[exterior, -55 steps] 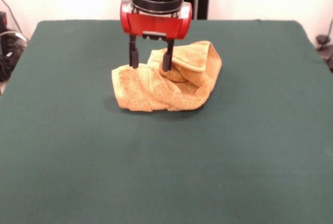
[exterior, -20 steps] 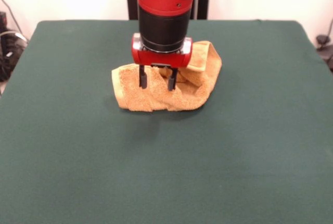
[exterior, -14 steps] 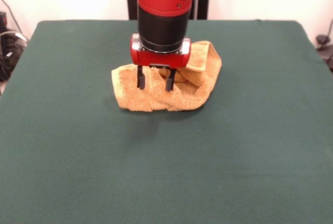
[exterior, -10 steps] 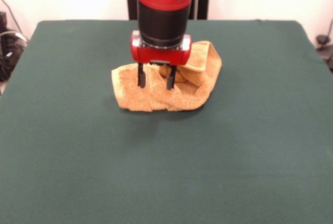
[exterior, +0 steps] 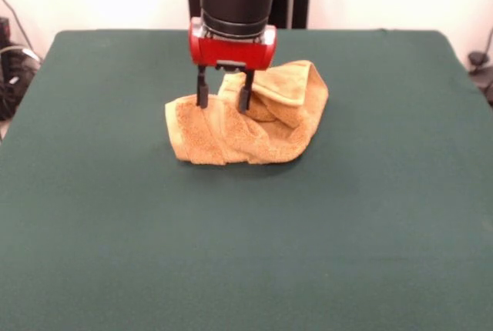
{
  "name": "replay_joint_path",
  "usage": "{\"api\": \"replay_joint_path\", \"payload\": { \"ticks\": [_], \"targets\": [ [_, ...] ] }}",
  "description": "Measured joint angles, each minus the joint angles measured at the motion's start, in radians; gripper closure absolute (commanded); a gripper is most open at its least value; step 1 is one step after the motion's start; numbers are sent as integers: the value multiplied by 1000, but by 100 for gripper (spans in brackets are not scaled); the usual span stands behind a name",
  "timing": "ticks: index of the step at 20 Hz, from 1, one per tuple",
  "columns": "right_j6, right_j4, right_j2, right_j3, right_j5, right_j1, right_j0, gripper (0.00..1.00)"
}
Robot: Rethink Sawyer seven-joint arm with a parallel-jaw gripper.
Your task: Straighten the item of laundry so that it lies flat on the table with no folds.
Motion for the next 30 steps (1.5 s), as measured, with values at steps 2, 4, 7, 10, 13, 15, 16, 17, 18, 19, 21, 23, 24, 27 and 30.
{"api": "replay_joint_path", "payload": {
  "ticks": [2,4,7,10,13,15,16,17,18,19,21,23,24,27,30],
  "targets": [
    [0,-11,1,19,-28,0,-1,0],
    [0,-17,1,36,-45,0,-1,0],
    [0,-26,1,55,-56,0,-1,0],
    [0,-35,1,63,-56,0,-1,0],
    [0,-44,1,71,-56,-8,-1,0],
    [0,-45,1,74,-56,-16,-1,0],
    [0,-45,1,77,-56,-22,-1,0],
    [0,-45,1,79,-56,-25,-1,0],
    [0,-45,1,80,-56,-27,-1,0],
    [0,-45,1,83,-56,-29,-1,0],
    [0,-45,1,88,-56,-35,-1,0],
    [0,-45,1,92,-56,-38,-1,0],
    [0,-45,1,94,-56,-38,-1,0],
    [0,-46,1,97,-56,-38,-1,0],
    [0,-46,1,97,-57,-38,-1,0]
  ]
}}
